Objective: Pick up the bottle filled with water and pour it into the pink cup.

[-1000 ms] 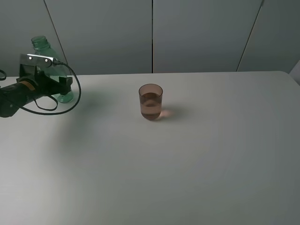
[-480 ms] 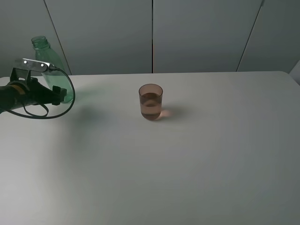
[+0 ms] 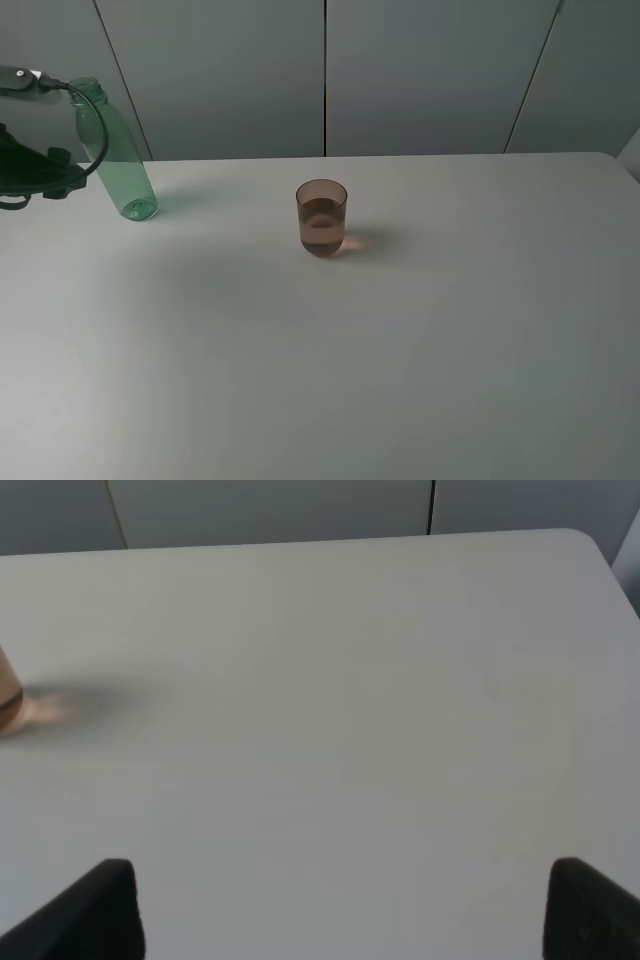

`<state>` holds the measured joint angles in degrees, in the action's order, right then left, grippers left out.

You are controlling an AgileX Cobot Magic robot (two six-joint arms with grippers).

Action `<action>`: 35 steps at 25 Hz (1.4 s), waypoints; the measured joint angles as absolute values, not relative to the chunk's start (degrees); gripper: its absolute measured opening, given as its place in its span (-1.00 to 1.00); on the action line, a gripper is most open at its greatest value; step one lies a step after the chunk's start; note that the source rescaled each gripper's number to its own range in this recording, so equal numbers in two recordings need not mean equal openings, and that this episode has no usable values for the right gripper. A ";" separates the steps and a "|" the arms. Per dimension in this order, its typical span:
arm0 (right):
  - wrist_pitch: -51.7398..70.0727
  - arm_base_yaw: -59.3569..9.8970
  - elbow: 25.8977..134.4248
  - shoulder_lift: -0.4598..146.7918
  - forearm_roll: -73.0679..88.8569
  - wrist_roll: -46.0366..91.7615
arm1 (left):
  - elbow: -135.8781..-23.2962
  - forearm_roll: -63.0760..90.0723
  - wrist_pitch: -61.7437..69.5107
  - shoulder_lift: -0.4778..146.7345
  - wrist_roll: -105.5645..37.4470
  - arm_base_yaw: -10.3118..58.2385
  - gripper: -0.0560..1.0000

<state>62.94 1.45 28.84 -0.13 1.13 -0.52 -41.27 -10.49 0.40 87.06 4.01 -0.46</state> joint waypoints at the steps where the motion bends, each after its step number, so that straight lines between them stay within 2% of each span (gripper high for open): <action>1: 62.94 1.45 28.84 -0.13 1.13 -0.52 | -41.49 -9.88 4.42 84.17 4.01 -0.46 1.00; 4: 62.94 1.45 28.84 -0.13 1.13 -0.52 | -41.95 -7.02 12.73 76.26 3.89 -0.46 1.00; 10: 62.94 1.45 28.84 -0.13 1.13 -0.52 | -41.95 4.21 26.67 61.56 -5.32 -0.46 1.00; 22: 62.94 1.45 28.84 -0.13 1.13 -0.52 | -41.95 9.27 53.64 37.48 -9.13 -0.56 1.00; 30: 62.94 1.45 28.84 -0.13 1.13 -0.52 | -35.86 9.27 57.08 18.72 -9.17 -0.56 1.00; 35: 62.94 1.45 28.84 -0.13 1.13 -0.52 | -32.53 9.12 57.59 12.48 -9.17 1.47 0.99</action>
